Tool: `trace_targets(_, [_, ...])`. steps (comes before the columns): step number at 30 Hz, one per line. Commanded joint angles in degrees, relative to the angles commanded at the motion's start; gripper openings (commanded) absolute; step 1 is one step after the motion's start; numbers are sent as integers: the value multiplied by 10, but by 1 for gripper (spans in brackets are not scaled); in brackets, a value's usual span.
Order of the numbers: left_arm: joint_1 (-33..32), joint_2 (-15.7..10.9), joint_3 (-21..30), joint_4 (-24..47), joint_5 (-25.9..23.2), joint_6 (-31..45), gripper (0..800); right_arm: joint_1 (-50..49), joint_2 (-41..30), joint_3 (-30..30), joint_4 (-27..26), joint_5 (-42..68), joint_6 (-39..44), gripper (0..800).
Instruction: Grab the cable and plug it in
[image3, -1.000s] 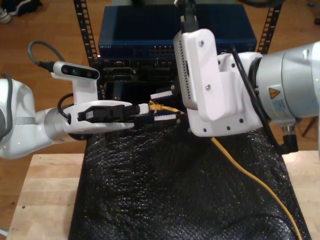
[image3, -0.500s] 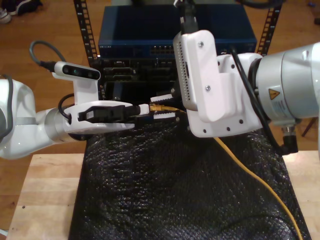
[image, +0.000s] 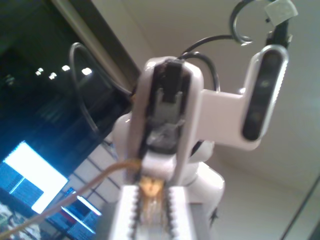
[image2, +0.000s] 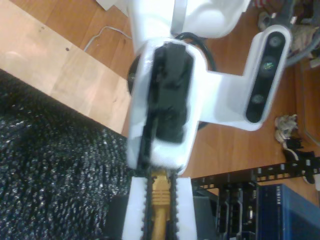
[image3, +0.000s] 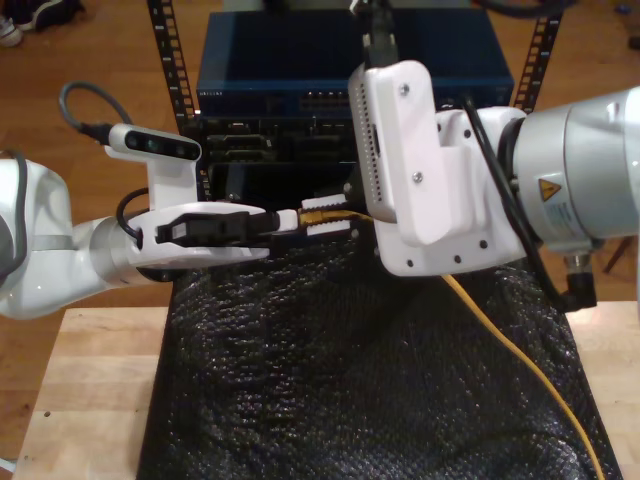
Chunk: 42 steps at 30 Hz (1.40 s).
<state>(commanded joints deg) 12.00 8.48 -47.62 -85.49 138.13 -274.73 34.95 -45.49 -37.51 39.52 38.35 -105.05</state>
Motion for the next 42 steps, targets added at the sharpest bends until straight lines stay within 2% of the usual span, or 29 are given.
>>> trace_targets(2, [0,11,-3,0,12,1,390,0,0,0,0,0,1,2])
trace_targets(6, [0,15,-4,-1,12,3,609,0,0,0,1,0,1,1])
trace_targets(9, [0,14,-4,0,11,1,625,0,2,-1,2,-1,4,1])
trace_targets(12, [0,14,-6,-1,9,1,751,0,4,-4,3,-1,21,1])
trace_targets(16, [1,11,-11,0,-1,1,759,-4,11,-17,2,-2,39,1])
trace_targets(21, [3,6,-21,0,-38,3,789,-11,31,-32,2,-2,62,1])
trace_targets(25, [3,-10,-22,0,-70,6,790,-18,48,-47,1,3,93,0])
trace_targets(30, [9,-13,-34,3,-75,28,790,-32,66,-63,0,8,120,0])
trace_targets(37, [24,-21,-51,4,-84,57,791,-119,69,-81,1,56,167,0])
trace_targets(42, [33,-33,-62,24,-119,76,795,-162,70,-91,0,99,190,0])
